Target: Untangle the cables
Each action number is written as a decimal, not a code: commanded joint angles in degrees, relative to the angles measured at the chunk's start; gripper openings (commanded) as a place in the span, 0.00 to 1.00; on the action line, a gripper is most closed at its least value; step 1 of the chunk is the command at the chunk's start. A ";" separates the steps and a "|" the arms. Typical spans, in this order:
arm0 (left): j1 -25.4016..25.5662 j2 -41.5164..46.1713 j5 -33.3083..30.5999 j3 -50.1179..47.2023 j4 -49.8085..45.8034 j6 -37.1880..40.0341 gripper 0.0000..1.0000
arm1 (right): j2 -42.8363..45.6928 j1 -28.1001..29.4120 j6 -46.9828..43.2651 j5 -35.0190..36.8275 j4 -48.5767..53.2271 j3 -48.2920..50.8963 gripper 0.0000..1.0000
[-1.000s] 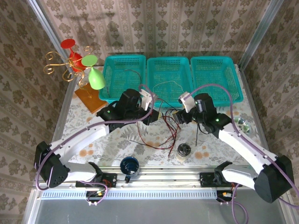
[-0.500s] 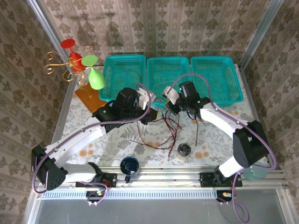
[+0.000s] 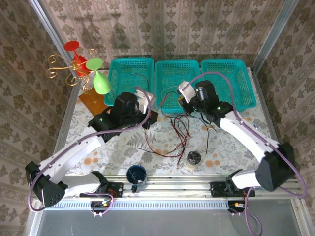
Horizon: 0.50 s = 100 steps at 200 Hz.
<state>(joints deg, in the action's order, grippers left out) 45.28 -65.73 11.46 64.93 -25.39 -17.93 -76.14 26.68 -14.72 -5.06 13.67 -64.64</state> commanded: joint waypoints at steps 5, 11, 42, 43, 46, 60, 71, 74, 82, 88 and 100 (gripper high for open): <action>-1.32 3.88 -10.36 2.94 -3.14 6.19 0.00 | 7.33 0.39 3.91 13.81 -0.57 1.12 0.00; -1.49 4.38 -11.71 3.60 -4.08 7.48 0.00 | 8.75 0.40 3.91 15.90 -1.11 1.52 0.00; -3.26 7.73 -16.63 6.37 -6.54 15.09 0.00 | 13.91 0.22 2.39 23.04 -5.90 4.12 0.00; -3.35 7.86 -16.81 6.40 -6.57 15.32 0.00 | 14.00 0.22 2.36 23.28 -5.96 4.15 0.00; -3.55 8.21 -17.11 6.58 -6.60 15.89 0.00 | 14.20 0.14 2.12 24.00 -6.14 4.16 0.00; -4.18 10.05 -19.33 7.36 -6.82 19.06 0.00 | 15.02 -0.04 1.73 27.69 -6.35 3.44 0.00; -4.45 11.32 -22.65 7.82 -7.07 20.83 0.00 | 15.64 -0.39 1.71 30.32 -6.77 2.81 0.00; -4.46 11.70 -23.54 7.84 -7.13 21.24 0.00 | 15.91 -0.43 1.73 31.07 -7.01 2.71 0.00; -4.66 12.90 -26.50 7.85 -7.07 22.14 0.00 | 16.64 -0.85 2.00 32.48 -7.61 2.42 0.00; -4.63 13.85 -28.63 7.52 -6.79 22.80 0.00 | 17.22 -1.34 2.25 33.36 -7.99 2.20 0.00; -4.78 16.26 -33.76 6.29 -5.37 23.92 0.00 | 18.31 -2.74 3.05 34.26 -8.14 1.82 0.00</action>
<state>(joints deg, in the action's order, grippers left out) 41.12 -53.63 -9.78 71.02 -31.31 0.01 -61.10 26.09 -12.86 20.95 8.91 -61.80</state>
